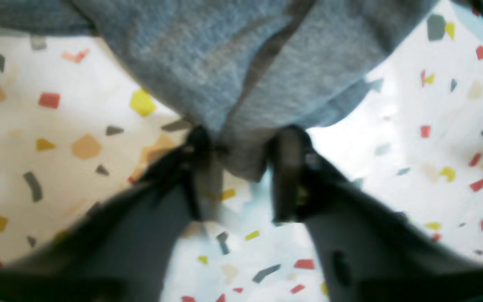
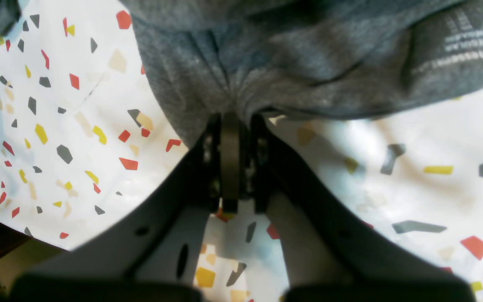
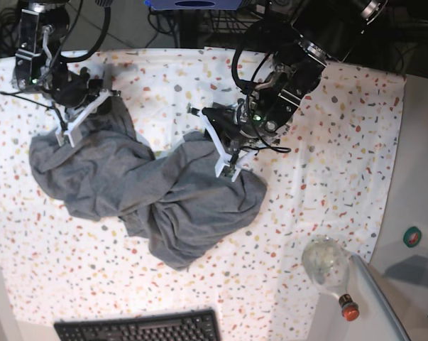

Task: Layout the t-shirt on the table in an organized manner, then fold the t-shirt properly
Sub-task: 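Drag the held fabric with the left gripper away from the right gripper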

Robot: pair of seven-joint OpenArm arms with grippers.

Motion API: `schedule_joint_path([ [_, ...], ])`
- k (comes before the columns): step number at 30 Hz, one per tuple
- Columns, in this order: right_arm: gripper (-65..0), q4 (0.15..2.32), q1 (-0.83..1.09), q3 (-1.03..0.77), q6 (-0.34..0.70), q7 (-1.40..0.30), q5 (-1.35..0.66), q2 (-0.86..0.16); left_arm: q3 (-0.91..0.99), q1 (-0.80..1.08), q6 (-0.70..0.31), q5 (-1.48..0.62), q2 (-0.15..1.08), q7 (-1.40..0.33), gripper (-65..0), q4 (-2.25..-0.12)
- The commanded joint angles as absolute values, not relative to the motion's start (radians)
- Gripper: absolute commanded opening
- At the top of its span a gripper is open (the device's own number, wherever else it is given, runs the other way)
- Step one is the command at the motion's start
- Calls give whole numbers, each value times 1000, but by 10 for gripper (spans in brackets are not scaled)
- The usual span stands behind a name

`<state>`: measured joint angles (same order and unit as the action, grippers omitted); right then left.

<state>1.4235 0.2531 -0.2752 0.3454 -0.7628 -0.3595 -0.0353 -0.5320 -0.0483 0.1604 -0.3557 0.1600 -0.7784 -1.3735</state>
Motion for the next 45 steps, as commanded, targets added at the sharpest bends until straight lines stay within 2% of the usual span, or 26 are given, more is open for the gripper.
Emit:
schedule_joint_path([
  [1,-650,1420,259,-278,323,-785,-320,-39,-526,-64,162,-360,156,-773,-581,-1400],
  [2,-650,1420,260,-278,323,-785,-320,-39,-524,-64,162,-360,156,-773,-650,-1423],
  [5,-650,1420,262,-277,323,-786,-318,-42,-522,-82,165,-360,160,-780,-650,-1532],
  [10,-650,1420,272,-277,323,-788,-317,-48,-521,-208,166,-360,119,-970,-650,-1681],
  [15,-650,1420,282,-275,323,-789,-317,-71,-526,-406,166,-358,-5,-980,-650,-1557],
  [21,-650,1422,303,-272,323,-791,-317,-101,-535,-645,166,-286,-157,-743,-650,-1095],
  [24,-650,1428,320,-272,323,-806,-317,-113,-578,-742,166,-280,-157,-545,-650,-898],
  [29,-650,1429,320,-275,325,-839,-318,-127,-684,-852,166,-400,-157,-259,-650,-685],
  [30,-650,1429,320,-277,325,-840,-318,-127,-693,-865,166,-417,-157,-245,-556,-662],
  [32,-650,1429,320,-277,325,-840,-318,-125,-690,-866,166,-435,-157,-243,-276,-659],
  [34,-650,1429,320,-274,325,-840,-318,-125,-690,-852,166,-440,-157,-245,-94,-657],
  [35,-650,1429,320,-274,325,-840,-320,-124,-688,-839,163,-440,-157,-245,-28,-665],
  [36,-650,1429,320,-274,325,-840,-320,-124,-688,-823,163,-440,-157,-245,0,-684],
  [41,-650,1429,318,-274,325,-837,-321,-119,-671,-667,163,-441,-84,-337,0,-941],
  [45,-650,1429,318,-278,325,-834,-321,-119,-490,-397,163,-435,10,-510,-7,-1245],
])
